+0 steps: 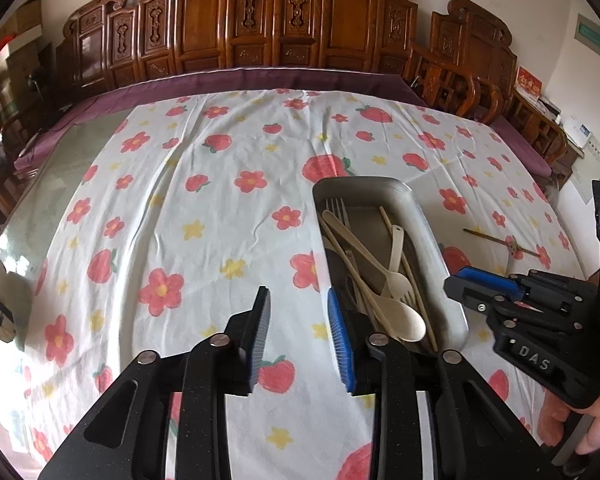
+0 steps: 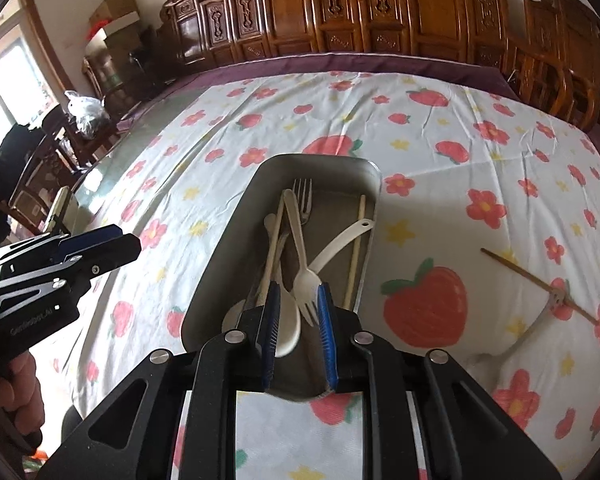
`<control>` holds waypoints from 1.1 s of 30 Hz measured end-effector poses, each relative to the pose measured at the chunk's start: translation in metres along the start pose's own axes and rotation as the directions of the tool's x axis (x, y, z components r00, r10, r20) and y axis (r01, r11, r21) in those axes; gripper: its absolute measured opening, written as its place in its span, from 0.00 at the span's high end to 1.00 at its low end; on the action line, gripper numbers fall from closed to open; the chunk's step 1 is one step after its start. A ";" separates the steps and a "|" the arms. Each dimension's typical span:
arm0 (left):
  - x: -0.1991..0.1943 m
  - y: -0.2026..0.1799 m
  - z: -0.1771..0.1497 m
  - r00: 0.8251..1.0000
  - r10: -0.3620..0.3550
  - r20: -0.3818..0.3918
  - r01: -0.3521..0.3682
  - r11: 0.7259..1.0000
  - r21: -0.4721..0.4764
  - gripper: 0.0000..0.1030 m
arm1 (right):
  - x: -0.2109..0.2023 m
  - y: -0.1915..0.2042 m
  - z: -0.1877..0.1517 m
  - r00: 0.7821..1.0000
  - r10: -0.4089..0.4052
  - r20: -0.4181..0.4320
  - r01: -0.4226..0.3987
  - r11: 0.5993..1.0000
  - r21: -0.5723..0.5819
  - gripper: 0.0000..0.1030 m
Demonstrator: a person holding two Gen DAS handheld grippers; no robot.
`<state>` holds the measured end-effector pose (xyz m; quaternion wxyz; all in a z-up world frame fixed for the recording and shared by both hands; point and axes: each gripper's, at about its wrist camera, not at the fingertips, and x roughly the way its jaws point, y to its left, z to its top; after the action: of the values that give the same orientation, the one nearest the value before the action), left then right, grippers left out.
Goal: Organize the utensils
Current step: 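Lower the white plastic fork into the tray and open the right tool, then move both open tools toward the metal spoon and wooden chopstick on the cloth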
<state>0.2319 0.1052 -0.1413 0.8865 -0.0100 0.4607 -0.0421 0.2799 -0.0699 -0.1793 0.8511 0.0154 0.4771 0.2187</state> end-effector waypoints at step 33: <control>-0.004 -0.085 -0.010 0.999 -0.043 0.028 0.043 0.999 0.002 0.26 | -0.088 -0.123 -0.054 0.994 -0.104 0.014 0.105 0.986 -0.131 0.80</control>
<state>0.2163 0.0214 -0.1391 0.8918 -0.0197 0.4478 -0.0613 0.2406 -0.2251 -0.1665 0.8622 -0.0651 0.4589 0.2045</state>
